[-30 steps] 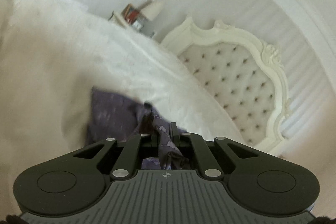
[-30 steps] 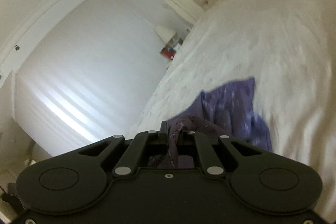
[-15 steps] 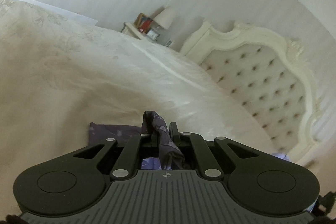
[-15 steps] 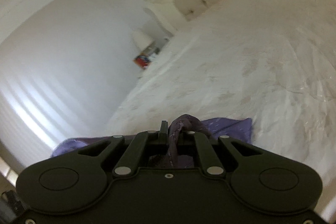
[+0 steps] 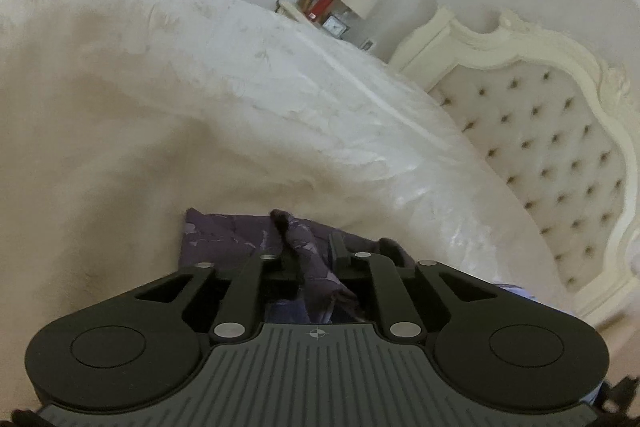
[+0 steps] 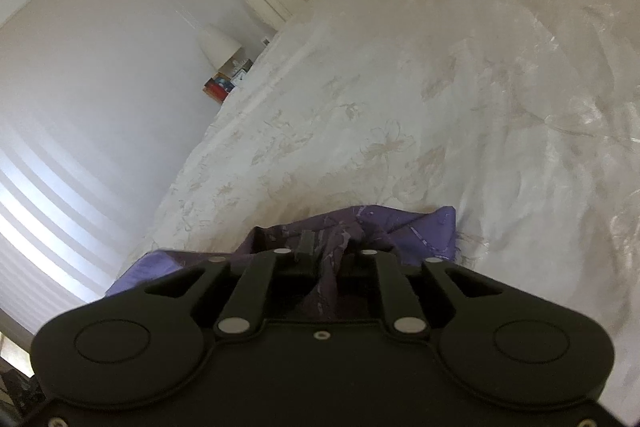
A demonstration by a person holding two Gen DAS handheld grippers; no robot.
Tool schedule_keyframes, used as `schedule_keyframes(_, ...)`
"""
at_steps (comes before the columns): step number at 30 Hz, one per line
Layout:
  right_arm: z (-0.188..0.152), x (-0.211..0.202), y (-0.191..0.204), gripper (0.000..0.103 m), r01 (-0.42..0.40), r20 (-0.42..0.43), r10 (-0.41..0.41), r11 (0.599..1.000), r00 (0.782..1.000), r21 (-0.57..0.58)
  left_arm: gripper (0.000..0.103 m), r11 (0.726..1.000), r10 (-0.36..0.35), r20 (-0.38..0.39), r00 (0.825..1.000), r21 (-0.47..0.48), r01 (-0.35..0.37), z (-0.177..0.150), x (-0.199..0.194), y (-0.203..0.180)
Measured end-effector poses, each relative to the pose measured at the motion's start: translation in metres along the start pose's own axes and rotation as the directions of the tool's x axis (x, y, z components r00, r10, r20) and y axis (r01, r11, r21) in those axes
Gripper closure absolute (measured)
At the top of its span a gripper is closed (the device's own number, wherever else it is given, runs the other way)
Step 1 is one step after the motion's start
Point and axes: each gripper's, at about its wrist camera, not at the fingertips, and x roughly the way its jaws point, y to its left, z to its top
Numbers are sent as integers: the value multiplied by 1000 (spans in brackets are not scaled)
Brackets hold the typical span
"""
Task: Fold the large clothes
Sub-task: 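Grasp the hem end with both grippers and lift it toward the collar, then lay the hem over the collar end with both grippers and release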
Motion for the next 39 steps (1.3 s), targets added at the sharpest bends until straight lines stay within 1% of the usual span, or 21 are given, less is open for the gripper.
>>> schedule_keyframes(1, 0, 0, 0, 68, -9, 5, 9, 1000, 1000, -3, 87, 1000, -6, -2, 1000, -1, 6, 1, 0, 1)
schedule_keyframes(3, 1, -1, 0, 47, -33, 13, 33, 999, 999, -10, 85, 1000, -10, -6, 1000, 23, 10, 3, 0, -2)
schedule_keyframes(4, 1, -1, 1, 42, -46, 17, 46, 999, 999, -14, 85, 999, -9, -7, 1000, 38, 9, 3, 0, -4)
schedule_keyframes(6, 2, -4, 5, 21, -55, 43, 57, 998, 997, -35, 81, 998, -9, -7, 1000, 60, 10, 4, -1, -7)
schedule_keyframes(7, 3, -6, 9, 17, -51, 58, 54, 997, 997, -51, 79, 998, -14, -4, 1000, 59, 14, 4, -2, -7)
schedule_keyframes(8, 3, -7, 12, 13, -44, 67, 49, 997, 997, -68, 69, 999, -19, -2, 1000, 49, 20, 4, 0, -7)
schedule_keyframes(9, 4, -9, 14, 13, -36, 72, 42, 996, 997, -83, 48, 999, -31, -3, 1000, 34, 31, 4, 1, -7)
schedule_keyframes(10, 5, -10, 16, 13, -33, 72, 39, 995, 997, -93, 31, 999, -41, 3, 999, 16, 41, 4, 3, -7)
schedule_keyframes(11, 5, -11, 18, 13, -26, 72, 34, 995, 997, -100, 1, 999, -34, 26, 999, 6, 34, 5, 2, -5)
schedule_keyframes(13, 5, -15, 21, 13, -13, 78, 22, 993, 997, -113, 0, 1000, 9, 70, 998, 7, -9, 9, 0, -3)
schedule_keyframes(17, 0, -23, 36, 13, 3, 72, 12, 979, 997, -202, 0, 999, 46, 83, 995, 21, -47, 19, -9, 0)
schedule_keyframes(20, -14, -28, 50, 13, 11, 48, 3, 953, 999, -303, 0, 988, 80, 72, 994, 128, -89, 13, -24, -13)
schedule_keyframes(23, -35, -31, 69, 13, 4, 21, 5, 909, 1000, -416, 0, 941, 127, 41, 991, 312, -133, -8, -35, -39)
schedule_keyframes(25, -54, -33, 84, 13, -6, -4, 5, 869, 1000, -496, 0, 902, 126, 11, 992, 414, -119, -27, -39, -54)
schedule_keyframes(27, -75, -36, 99, 14, -28, -36, 9, 817, 999, -577, 0, 855, 109, -15, 994, 512, -86, -51, -45, -71)
schedule_keyframes(29, -94, -40, 111, 14, -49, -62, 11, 756, 998, -653, 0, 793, 91, -31, 995, 606, -53, -76, -52, -87)
schedule_keyframes(33, -128, -45, 126, 14, -93, -116, 3, 619, 993, -780, 0, 621, 54, -67, 996, 783, 19, -123, -56, -114)
schedule_keyframes(35, -140, -42, 130, 14, -101, -135, -19, 564, 991, -820, 0, 550, 59, -77, 995, 834, 32, -137, -49, -121)
schedule_keyframes(36, -142, -39, 131, 14, -102, -143, -32, 551, 989, -829, 0, 531, 67, -80, 995, 846, 32, -141, -43, -124)
schedule_keyframes(37, -142, -34, 131, 14, -100, -149, -46, 546, 988, -832, 0, 531, 79, -85, 993, 847, 30, -142, -36, -124)
schedule_keyframes(39, -141, -21, 131, 14, -85, -157, -82, 556, 984, -827, 0, 564, 116, -103, 988, 825, 20, -137, -16, -123)
